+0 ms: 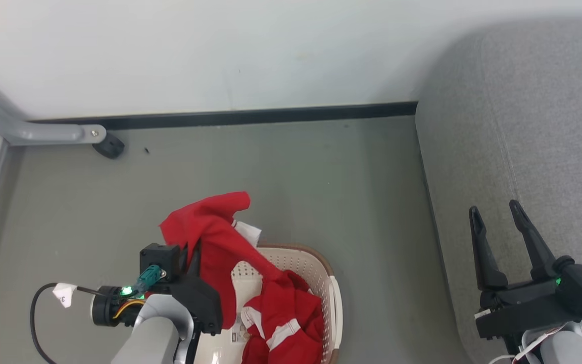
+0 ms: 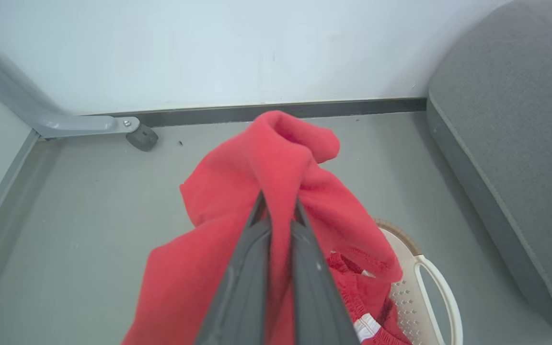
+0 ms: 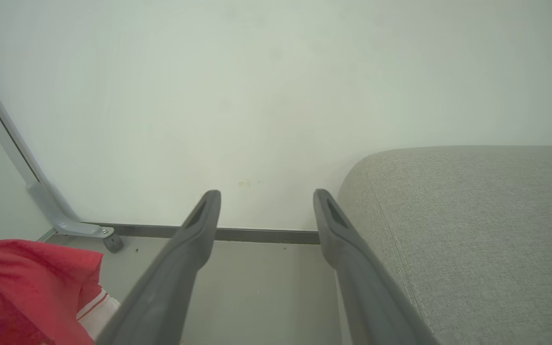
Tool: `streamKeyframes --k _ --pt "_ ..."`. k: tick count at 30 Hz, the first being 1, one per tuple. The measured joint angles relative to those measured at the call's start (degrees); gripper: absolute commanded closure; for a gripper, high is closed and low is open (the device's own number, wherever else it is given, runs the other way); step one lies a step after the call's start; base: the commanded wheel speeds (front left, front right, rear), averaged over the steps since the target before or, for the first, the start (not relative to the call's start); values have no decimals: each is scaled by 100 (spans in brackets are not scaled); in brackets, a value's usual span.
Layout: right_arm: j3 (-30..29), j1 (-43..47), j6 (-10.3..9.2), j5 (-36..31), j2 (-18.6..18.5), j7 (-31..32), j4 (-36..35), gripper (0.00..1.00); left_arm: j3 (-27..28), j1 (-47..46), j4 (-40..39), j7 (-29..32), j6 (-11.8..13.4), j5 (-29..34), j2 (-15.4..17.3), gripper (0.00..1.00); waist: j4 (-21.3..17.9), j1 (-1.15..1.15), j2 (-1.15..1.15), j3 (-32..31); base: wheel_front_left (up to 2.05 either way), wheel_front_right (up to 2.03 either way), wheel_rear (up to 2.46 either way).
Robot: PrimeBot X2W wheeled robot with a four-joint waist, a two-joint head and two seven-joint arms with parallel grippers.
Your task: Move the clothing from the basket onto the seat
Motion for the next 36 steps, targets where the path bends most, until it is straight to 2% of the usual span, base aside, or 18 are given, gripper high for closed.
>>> streamKeyframes --k 13,27,36 --pt "37 465 0 -18 37 1 246 0 -37 491 -1666 -1 -3 3 4 100 105 1 0 -771 0 0 0" --pt "170 971 7 -38 130 1 314 0 -254 1215 -3101 -4 -595 60 47 100 38 1 0 -1421 0 0 0" --pt "311 1325 7 -40 225 2 266 0 -502 1638 -3620 -4 -659 64 153 100 -82 1 1 -1673 0 0 0"
